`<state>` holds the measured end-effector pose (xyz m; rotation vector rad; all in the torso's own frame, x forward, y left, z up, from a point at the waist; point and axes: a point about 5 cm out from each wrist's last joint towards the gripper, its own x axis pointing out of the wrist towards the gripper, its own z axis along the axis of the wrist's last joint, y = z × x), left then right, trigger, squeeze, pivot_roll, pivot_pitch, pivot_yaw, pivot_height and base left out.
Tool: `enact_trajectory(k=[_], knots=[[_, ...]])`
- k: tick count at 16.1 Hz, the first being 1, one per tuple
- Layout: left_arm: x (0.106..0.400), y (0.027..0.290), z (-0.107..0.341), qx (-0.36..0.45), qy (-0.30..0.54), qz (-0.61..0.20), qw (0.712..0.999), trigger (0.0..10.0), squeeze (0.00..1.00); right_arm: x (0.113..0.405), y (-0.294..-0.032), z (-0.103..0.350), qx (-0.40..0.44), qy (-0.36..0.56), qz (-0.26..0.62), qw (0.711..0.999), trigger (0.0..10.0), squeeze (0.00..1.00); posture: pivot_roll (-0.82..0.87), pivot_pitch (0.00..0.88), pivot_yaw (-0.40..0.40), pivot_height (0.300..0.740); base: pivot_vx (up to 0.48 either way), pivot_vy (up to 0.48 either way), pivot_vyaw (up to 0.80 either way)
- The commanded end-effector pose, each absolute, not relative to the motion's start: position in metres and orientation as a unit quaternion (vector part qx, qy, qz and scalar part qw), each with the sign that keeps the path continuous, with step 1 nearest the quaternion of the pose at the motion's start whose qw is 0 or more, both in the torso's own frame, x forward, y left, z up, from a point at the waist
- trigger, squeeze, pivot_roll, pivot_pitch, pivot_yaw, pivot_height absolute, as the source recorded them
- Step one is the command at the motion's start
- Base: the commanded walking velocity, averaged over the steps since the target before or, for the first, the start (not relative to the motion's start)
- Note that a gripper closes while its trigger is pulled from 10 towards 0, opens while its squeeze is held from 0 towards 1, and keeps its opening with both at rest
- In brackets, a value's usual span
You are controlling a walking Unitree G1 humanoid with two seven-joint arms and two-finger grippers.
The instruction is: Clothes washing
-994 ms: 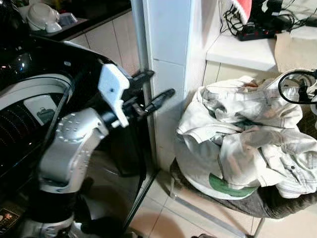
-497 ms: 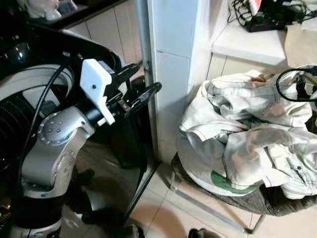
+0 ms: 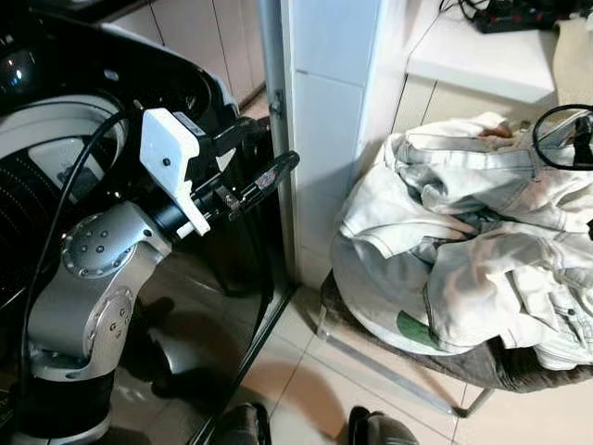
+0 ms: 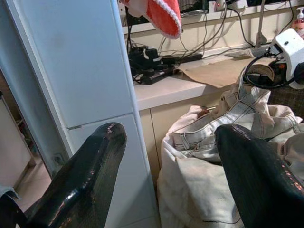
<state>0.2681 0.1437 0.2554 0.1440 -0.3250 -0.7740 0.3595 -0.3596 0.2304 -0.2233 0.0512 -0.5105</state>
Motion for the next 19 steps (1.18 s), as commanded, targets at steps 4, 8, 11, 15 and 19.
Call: enact_trajectory(k=[4, 8, 11, 15, 19], knots=[[0.26, 0.14, 0.259, 0.078, -0.154, -0.397, 0.902, 10.0, 0.0, 0.355, -0.364, 0.22, -0.031, 0.038, -0.279, 0.959, 10.0, 0.0, 0.14, 0.21, 0.061, 0.74, 0.0, 0.0, 0.0], [0.258, 0.138, 0.257, 0.081, -0.144, -0.412, 0.896, 10.0, 0.0, 0.353, -0.367, 0.214, -0.005, 0.045, -0.282, 0.958, 0.0, 0.0, 0.14, 0.206, 0.067, 0.74, 0.0, 0.0, 0.0], [0.26, 0.139, 0.258, 0.085, -0.142, -0.409, 0.898, 10.0, 0.0, 0.351, -0.368, 0.211, 0.019, 0.047, -0.282, 0.958, 0.0, 0.0, 0.14, 0.203, 0.07, 0.74, 0.0, 0.0, 0.0], [0.261, 0.14, 0.258, 0.09, -0.141, -0.405, 0.899, 10.0, 0.0, 0.351, -0.368, 0.209, 0.03, 0.047, -0.283, 0.958, 0.0, 0.0, 0.14, 0.198, 0.071, 0.74, 0.0, 0.0, 0.0], [0.262, 0.142, 0.259, 0.095, -0.138, -0.408, 0.898, 10.0, 0.0, 0.35, -0.369, 0.207, 0.039, 0.045, -0.287, 0.956, 0.0, 0.0, 0.16, 0.188, 0.075, 0.74, 0.0, 0.0, 0.0]])
